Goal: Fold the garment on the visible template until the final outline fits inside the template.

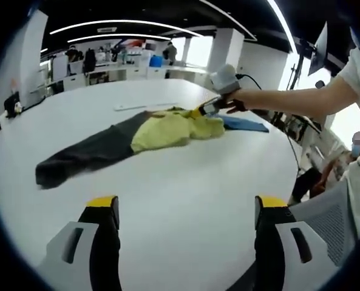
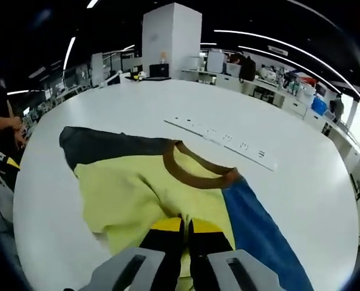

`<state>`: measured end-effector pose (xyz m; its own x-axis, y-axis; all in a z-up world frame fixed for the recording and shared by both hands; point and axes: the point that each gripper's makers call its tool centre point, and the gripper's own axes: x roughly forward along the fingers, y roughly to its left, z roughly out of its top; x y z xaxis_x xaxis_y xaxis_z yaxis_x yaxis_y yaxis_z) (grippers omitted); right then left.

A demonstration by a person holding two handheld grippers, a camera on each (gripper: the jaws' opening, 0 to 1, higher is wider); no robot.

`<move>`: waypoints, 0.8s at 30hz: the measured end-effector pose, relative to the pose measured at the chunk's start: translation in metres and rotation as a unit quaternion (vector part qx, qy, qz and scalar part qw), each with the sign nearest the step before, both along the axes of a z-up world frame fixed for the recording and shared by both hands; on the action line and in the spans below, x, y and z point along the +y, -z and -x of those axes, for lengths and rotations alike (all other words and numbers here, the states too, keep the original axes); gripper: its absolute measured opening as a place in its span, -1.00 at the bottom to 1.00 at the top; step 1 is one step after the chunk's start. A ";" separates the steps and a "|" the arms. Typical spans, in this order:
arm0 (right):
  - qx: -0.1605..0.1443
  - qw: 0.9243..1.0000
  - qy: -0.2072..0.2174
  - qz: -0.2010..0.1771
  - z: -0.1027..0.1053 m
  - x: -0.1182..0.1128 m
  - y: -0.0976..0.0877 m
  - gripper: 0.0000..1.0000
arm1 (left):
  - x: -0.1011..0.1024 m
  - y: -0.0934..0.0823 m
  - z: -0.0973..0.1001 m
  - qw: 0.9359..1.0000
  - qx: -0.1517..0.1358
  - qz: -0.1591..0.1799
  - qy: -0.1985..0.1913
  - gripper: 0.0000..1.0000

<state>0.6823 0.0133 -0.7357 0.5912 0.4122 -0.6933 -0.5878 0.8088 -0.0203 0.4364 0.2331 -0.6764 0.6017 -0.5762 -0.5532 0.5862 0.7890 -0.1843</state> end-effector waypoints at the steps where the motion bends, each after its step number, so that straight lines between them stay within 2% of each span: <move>1: 0.002 1.000 0.001 0.000 0.000 0.000 0.001 -1.00 | -0.001 0.000 0.000 1.000 0.001 0.000 0.000 0.76; 5: 0.011 1.000 0.023 -0.014 -0.001 -0.003 0.001 -0.96 | -0.003 0.000 0.001 1.000 0.003 -0.002 0.002 0.75; 7: 0.011 0.999 0.034 -0.039 -0.001 -0.002 -0.009 -0.72 | -0.004 0.000 0.001 1.000 0.004 -0.002 0.002 0.74; 9: 0.011 0.998 0.037 -0.057 0.001 -0.001 -0.018 -0.59 | -0.005 0.000 0.001 1.000 0.004 -0.002 0.003 0.73; 11: 0.007 0.998 0.023 -0.061 0.007 0.000 -0.028 -0.54 | -0.008 -0.001 -0.001 1.000 0.004 0.000 0.003 0.72; 15: 0.001 0.998 -0.006 -0.069 0.022 0.003 -0.044 -0.22 | -0.014 -0.005 -0.008 1.000 0.001 0.008 0.000 0.69; 17: 0.002 0.997 -0.018 -0.068 0.029 0.003 -0.048 -0.13 | -0.019 -0.007 -0.011 1.000 0.003 0.019 0.001 0.66; 21: 0.000 0.997 -0.038 -0.061 0.046 -0.001 -0.054 0.11 | -0.023 -0.011 -0.016 1.000 -0.005 0.015 0.001 0.67; 24: 0.011 0.996 -0.052 -0.070 0.064 -0.002 -0.056 0.12 | -0.024 -0.011 -0.018 1.000 -0.005 0.015 0.002 0.65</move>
<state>0.6183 0.0113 -0.6801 0.5258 0.5637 -0.6370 -0.6676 0.7375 0.1016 0.4542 0.2092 -0.6654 0.6052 -0.5948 -0.5291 0.5907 0.7811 -0.2025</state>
